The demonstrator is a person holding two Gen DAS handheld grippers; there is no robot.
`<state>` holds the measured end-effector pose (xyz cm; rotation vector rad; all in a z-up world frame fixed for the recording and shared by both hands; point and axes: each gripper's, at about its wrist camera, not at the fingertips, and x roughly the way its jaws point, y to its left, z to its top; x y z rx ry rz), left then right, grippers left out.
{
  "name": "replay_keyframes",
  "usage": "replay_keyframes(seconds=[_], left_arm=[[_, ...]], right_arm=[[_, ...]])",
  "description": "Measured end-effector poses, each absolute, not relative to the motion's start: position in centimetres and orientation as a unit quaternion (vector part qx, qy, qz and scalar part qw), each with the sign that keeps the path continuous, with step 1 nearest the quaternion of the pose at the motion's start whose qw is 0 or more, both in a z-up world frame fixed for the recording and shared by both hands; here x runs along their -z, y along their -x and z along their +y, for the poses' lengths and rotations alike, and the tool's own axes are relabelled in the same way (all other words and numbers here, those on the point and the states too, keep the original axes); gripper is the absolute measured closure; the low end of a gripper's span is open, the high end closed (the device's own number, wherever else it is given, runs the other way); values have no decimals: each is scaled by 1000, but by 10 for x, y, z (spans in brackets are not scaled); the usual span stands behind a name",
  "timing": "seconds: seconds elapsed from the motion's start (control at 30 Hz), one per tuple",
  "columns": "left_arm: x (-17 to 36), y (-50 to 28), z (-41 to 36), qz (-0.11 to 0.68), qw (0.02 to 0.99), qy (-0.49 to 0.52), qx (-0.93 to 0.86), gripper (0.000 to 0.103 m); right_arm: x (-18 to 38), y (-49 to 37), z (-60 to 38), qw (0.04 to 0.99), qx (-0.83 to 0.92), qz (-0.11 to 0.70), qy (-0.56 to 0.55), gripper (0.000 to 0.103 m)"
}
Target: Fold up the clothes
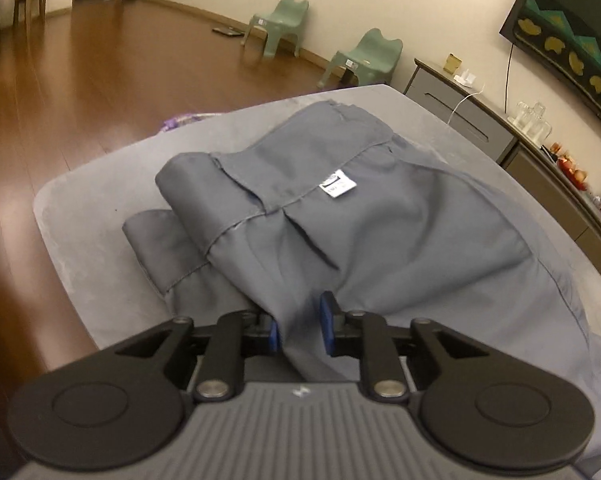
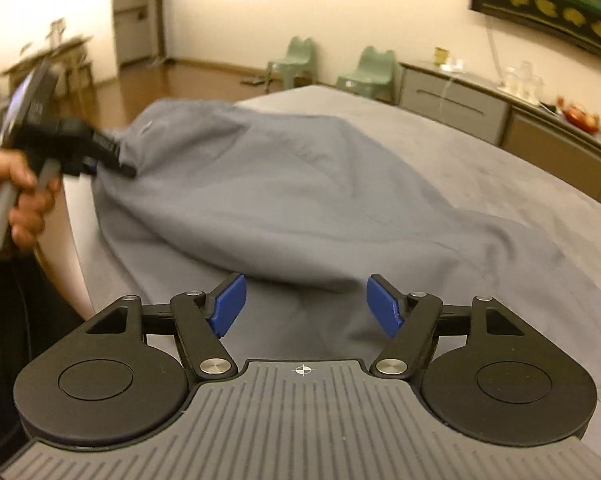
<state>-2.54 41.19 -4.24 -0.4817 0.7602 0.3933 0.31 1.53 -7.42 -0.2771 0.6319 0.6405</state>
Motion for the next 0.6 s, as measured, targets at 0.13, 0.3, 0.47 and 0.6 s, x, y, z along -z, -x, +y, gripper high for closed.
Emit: replay_keyframes(seconds=[0.13,0.3,0.47,0.6], left_arm=[[22,42,405,347,890,228,-191,69],[7,52,400,328,903,219,-172,50],[21,57,404,355,890,240,-157,50],[23,58,410,364,886,242,-154,50]], right_arm=[[80,-1,51,878,-342,280,185,29],[74,7,102,865,-383,228,229,20],[86,6,148,847,-392,202,296,21],[97,-2,169,837,-387,220,319,64]])
